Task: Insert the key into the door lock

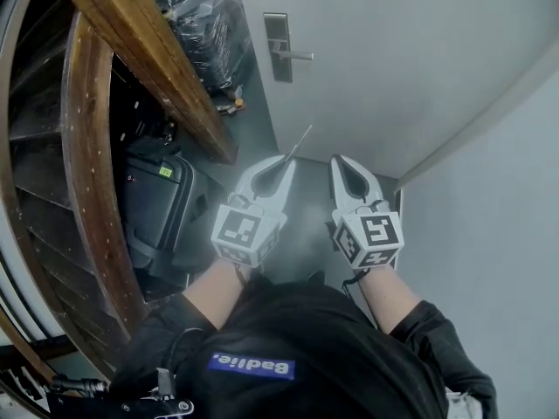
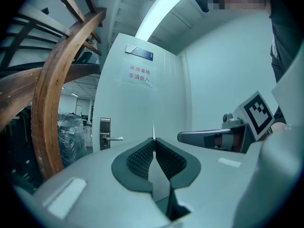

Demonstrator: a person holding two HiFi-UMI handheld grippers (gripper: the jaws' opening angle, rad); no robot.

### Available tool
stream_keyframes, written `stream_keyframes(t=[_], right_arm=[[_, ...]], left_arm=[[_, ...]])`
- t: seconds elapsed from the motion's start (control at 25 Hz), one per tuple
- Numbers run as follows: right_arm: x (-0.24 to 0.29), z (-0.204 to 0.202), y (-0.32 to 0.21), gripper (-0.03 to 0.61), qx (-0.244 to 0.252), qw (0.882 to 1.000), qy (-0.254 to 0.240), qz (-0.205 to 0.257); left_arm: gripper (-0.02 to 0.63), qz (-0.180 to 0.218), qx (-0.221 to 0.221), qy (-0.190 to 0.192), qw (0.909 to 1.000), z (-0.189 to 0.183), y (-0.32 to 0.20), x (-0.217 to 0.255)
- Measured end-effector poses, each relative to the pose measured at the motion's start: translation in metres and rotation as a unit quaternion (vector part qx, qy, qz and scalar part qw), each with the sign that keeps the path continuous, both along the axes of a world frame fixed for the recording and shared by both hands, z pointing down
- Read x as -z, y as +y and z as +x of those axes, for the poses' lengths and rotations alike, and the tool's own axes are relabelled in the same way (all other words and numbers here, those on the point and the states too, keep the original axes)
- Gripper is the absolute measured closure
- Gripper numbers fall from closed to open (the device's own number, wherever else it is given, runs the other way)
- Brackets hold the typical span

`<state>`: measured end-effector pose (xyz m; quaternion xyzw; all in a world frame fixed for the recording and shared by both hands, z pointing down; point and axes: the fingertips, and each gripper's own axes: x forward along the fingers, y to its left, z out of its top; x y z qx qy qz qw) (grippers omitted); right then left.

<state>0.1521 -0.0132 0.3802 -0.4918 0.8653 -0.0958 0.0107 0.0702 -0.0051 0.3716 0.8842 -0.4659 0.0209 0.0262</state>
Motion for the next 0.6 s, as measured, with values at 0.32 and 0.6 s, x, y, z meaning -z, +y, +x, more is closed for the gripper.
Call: stream_keyframes(t=[0.32, 0.6], right_arm=[[0.018, -0.023, 0.038, 0.575, -0.021, 1.0, 0.011, 0.018], [0.028, -0.077, 0.067, 0.575, -0.023, 0.999, 0.02, 0.025]], left_arm=[[0.574, -0.002, -0.033, 0.011, 0.9994, -0.016, 0.038, 0.027], [0.574, 0.014, -0.053, 0.016, 0.9984, -0.067, 0.061, 0.045]])
